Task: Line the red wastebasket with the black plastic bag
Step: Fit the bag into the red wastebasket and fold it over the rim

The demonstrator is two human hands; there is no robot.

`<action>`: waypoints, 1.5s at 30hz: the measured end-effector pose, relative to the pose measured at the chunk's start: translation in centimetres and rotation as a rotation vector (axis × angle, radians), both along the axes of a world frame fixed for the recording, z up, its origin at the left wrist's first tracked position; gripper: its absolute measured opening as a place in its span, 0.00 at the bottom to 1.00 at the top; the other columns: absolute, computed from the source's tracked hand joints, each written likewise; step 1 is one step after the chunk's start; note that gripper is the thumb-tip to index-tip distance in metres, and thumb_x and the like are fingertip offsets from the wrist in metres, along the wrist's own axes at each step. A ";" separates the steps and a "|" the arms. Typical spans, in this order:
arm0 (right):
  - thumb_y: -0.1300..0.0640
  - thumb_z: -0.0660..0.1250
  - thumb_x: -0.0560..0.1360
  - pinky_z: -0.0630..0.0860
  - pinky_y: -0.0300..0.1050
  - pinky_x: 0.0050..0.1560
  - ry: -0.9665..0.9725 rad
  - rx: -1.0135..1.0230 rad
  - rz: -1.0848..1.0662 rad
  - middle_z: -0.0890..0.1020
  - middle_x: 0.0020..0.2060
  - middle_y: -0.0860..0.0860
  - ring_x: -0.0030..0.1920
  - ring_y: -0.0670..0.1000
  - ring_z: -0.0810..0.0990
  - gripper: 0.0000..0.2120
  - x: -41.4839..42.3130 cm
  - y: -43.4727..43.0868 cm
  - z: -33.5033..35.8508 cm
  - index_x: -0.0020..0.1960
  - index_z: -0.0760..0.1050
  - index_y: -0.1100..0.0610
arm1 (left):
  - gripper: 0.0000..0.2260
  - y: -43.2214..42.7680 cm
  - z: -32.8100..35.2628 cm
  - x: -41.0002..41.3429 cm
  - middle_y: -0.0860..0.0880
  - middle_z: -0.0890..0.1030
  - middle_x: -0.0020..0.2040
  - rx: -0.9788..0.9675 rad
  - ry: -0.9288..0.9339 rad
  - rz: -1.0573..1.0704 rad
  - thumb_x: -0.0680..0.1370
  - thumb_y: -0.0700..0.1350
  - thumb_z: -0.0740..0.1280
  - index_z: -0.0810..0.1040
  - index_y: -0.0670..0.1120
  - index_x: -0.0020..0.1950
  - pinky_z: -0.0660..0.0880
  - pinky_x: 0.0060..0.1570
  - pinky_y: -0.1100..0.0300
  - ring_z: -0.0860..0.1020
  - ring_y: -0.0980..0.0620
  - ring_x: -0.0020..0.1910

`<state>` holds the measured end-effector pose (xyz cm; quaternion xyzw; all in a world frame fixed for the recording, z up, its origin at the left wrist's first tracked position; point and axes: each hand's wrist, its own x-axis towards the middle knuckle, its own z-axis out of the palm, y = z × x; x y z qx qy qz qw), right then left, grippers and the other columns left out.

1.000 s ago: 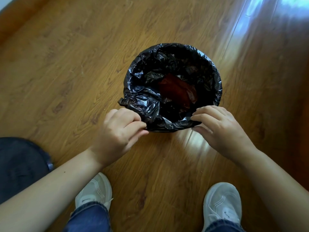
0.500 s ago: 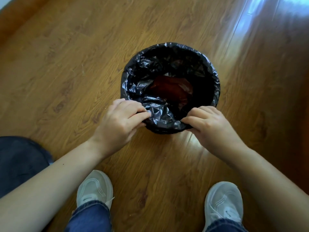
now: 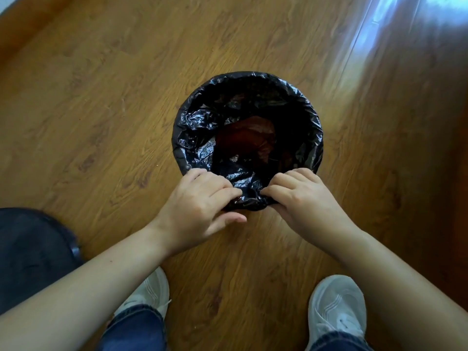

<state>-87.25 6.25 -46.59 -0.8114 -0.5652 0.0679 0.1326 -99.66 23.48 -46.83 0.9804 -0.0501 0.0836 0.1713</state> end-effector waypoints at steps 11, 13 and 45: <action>0.59 0.74 0.67 0.70 0.58 0.60 -0.001 0.111 -0.022 0.81 0.43 0.55 0.46 0.56 0.80 0.14 -1.5 -0.4 -0.4 0.51 0.79 0.61 | 0.09 0.0 -0.4 0.2 0.45 0.81 0.39 0.111 -0.060 0.043 0.73 0.46 0.64 0.80 0.41 0.43 0.67 0.43 0.51 0.79 0.44 0.38; 0.61 0.73 0.67 0.73 0.55 0.56 -0.024 0.135 -0.050 0.81 0.39 0.55 0.42 0.57 0.80 0.08 -1.4 0.0 -0.7 0.46 0.79 0.61 | 0.06 -0.3 -0.7 0.4 0.45 0.81 0.39 0.133 -0.040 0.063 0.71 0.42 0.65 0.79 0.41 0.41 0.66 0.42 0.51 0.79 0.44 0.37; 0.51 0.71 0.66 0.57 0.62 0.66 0.173 0.210 -0.378 0.60 0.68 0.64 0.70 0.64 0.55 0.33 -2.9 -1.4 -0.7 0.66 0.66 0.63 | 0.42 0.5 0.8 -1.3 0.38 0.65 0.69 -0.198 -0.037 0.578 0.66 0.61 0.69 0.63 0.35 0.69 0.62 0.67 0.47 0.63 0.44 0.69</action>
